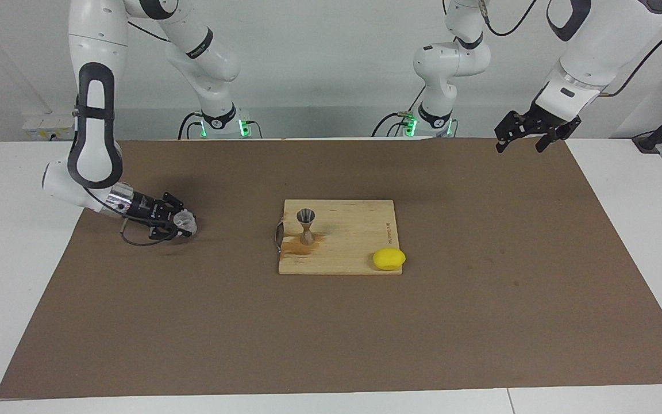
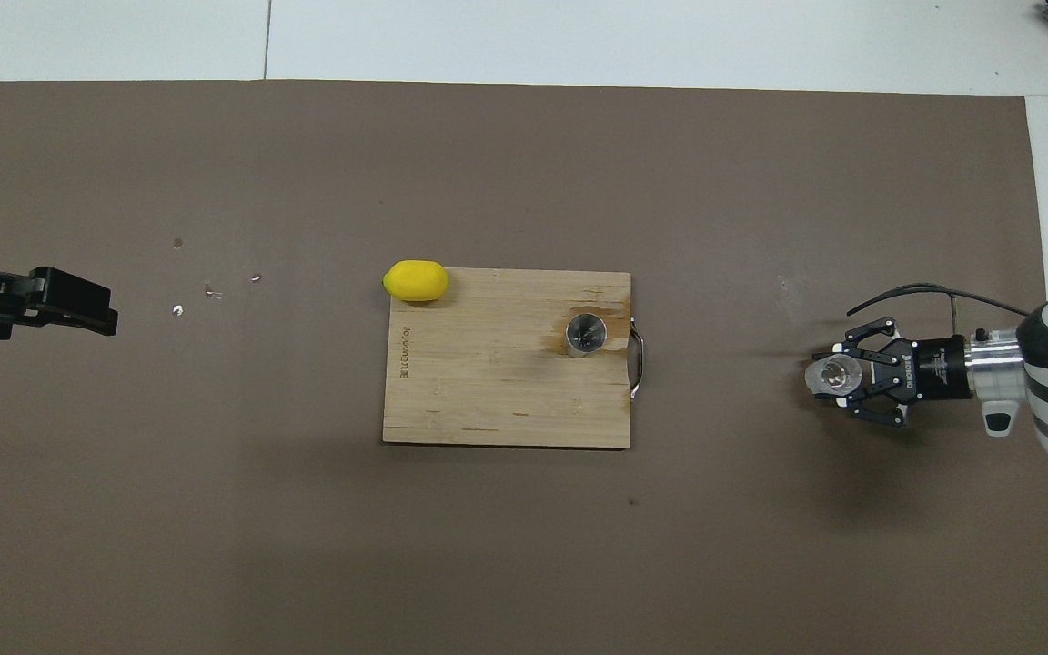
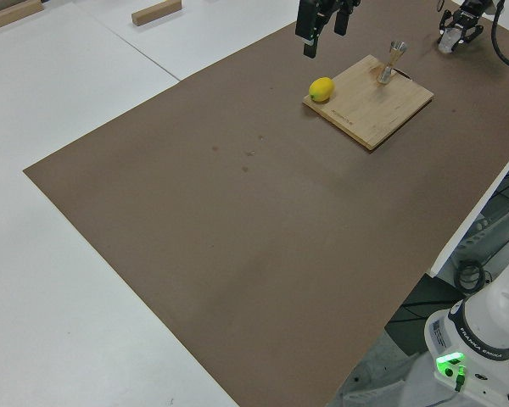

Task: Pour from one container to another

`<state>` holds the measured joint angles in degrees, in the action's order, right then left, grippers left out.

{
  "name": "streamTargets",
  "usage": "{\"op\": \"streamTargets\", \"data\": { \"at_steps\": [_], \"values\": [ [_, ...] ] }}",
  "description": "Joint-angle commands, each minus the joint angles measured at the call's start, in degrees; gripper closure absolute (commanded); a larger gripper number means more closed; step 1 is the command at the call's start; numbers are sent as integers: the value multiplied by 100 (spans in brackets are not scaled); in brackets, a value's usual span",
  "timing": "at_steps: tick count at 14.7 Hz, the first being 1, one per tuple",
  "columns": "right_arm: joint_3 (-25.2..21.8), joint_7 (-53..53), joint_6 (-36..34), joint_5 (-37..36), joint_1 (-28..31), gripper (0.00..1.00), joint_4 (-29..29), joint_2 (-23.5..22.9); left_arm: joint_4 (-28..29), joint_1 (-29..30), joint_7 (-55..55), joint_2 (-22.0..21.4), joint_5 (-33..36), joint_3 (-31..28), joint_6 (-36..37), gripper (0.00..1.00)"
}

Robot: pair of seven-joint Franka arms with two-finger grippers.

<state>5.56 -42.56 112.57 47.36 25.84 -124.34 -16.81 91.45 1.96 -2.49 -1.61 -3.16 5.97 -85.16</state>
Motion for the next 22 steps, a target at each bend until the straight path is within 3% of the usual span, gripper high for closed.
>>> {"op": "streamTargets", "data": {
  "at_steps": [1, 4, 7, 12, 18, 22],
  "values": [
    [50, 99, 90, 160, 105, 1, -117, 81, 224, 23, 56, -208, 88, -17, -62, 0],
    [24, 151, 108, 98, 228, 0, -91, 125, 216, -3, 47, -208, 307, 0, -62, 0],
    [15, 231, 116, -112, 273, 0, -47, 519, 215, 15, 12, -208, 308, 9, -79, 0],
    [68, 266, 73, -1262, 115, 0, 120, 1047, 215, 6, 3, -208, 308, 9, -36, 0],
    [68, 440, -304, -2694, -1017, 0, 120, 1610, 215, 15, 3, -208, 308, 9, -44, 0],
    [85, 2010, -402, -3732, -1941, 0, 155, 1813, 215, 15, 3, -208, 299, 9, -44, 0]
  ]
}}
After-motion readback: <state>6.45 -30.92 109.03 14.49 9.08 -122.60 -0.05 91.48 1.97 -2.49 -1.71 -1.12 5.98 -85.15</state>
